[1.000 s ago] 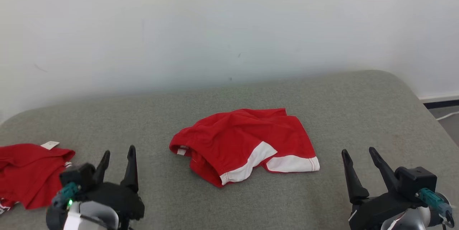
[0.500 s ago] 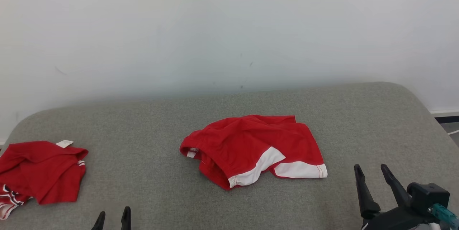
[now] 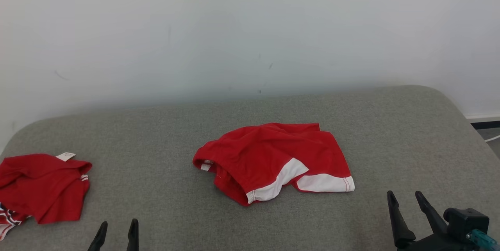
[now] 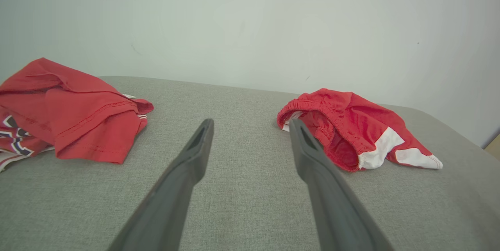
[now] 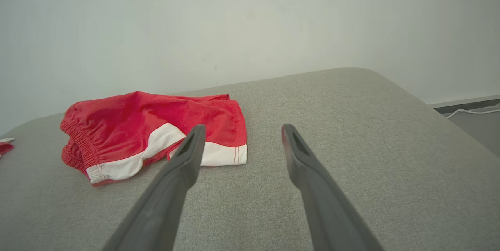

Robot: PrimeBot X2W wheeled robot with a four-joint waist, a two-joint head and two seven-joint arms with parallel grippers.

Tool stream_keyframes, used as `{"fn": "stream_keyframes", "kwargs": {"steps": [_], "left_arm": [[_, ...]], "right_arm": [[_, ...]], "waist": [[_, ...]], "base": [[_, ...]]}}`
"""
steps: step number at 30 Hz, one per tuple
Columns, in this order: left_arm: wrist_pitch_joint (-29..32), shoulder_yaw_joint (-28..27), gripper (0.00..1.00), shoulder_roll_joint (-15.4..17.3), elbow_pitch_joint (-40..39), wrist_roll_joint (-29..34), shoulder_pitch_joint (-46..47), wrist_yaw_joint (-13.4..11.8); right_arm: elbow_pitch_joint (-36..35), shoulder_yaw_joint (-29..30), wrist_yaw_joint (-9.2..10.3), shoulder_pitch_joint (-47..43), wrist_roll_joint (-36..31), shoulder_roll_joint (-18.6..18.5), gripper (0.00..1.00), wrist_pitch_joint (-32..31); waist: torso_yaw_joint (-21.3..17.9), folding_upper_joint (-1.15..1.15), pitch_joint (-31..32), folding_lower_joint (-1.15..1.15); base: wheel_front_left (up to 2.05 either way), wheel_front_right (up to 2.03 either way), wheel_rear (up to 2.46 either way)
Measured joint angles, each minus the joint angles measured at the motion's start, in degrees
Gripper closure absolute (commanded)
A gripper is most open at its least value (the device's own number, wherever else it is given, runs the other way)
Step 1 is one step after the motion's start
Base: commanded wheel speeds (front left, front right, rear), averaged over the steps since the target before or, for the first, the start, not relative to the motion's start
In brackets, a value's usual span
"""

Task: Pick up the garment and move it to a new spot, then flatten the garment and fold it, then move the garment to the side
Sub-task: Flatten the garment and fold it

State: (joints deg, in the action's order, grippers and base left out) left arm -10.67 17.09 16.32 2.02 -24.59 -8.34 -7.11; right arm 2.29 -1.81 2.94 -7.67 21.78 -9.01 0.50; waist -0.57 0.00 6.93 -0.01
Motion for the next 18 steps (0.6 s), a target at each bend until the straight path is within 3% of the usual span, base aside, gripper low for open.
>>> {"fn": "stream_keyframes", "kwargs": {"steps": [18], "left_arm": [[9.5,-2.88,0.0,-2.97,-8.29,6.01,-1.99,0.0]], "right_arm": [[1.03,-1.26,-0.51,1.4,-0.1,-0.1,0.0,-0.52]], "waist": [[-0.69,0.01,-1.43,0.0]], "base": [[0.0,0.0,0.0]]}}
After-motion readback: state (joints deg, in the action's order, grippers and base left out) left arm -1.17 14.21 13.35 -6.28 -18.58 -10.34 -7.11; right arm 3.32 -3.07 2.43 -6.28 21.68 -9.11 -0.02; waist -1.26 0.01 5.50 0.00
